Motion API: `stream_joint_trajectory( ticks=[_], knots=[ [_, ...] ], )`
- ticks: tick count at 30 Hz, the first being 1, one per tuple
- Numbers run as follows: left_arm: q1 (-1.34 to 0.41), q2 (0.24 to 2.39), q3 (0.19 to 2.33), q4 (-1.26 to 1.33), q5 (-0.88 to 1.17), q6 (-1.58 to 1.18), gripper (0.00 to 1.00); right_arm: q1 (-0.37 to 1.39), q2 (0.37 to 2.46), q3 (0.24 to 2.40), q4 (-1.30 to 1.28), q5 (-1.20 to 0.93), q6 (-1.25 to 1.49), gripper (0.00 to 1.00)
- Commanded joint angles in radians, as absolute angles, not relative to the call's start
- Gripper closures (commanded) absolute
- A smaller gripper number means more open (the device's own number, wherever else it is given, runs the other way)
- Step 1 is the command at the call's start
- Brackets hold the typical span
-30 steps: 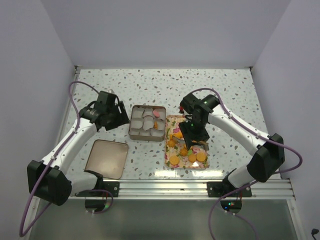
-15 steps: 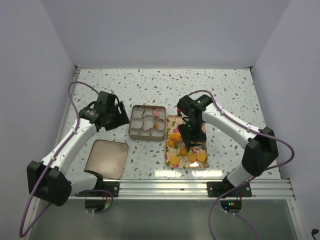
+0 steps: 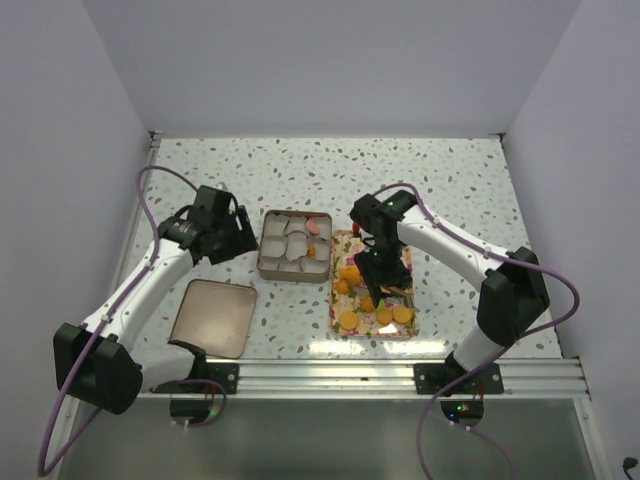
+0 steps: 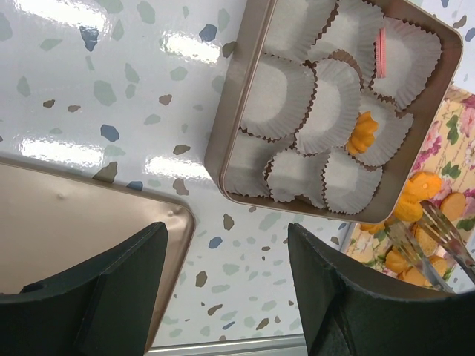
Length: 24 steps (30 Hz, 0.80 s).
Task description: Pack the cookies
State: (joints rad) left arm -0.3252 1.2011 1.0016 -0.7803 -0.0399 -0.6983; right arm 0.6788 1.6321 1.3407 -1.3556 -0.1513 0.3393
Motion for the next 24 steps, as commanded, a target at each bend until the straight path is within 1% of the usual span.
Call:
stream_joint_trajectory(
  ticks=[1,5,9,15,22,24],
  knots=[
    [-0.318,1.175,0.997,-0.772,-0.057,-0.703,0.29,0.683,1.651,1.367,-1.348,-0.163,0.336,0.50],
    [-0.318,1.170,0.997,-0.778,-0.060,-0.699,0.29,0.683,1.664,1.390,-1.345,-0.164,0.337,0.52],
    [-0.318,1.166,0.994,-0.781,-0.063,-0.698,0.29,0.683,1.681,1.416,-1.347,-0.172,0.337,0.61],
    [-0.318,1.160,0.986,-0.779,-0.063,-0.699,0.28,0.683,1.689,1.456,-1.371,-0.166,0.330,0.71],
    [-0.318,1.160,1.002,-0.781,-0.063,-0.696,0.28,0.683,1.674,1.543,-1.437,-0.138,0.331,0.74],
    [-0.318,1.160,1.009,-0.784,-0.063,-0.695,0.28,0.683,1.675,1.601,-1.469,-0.127,0.330,0.74]
  ],
)
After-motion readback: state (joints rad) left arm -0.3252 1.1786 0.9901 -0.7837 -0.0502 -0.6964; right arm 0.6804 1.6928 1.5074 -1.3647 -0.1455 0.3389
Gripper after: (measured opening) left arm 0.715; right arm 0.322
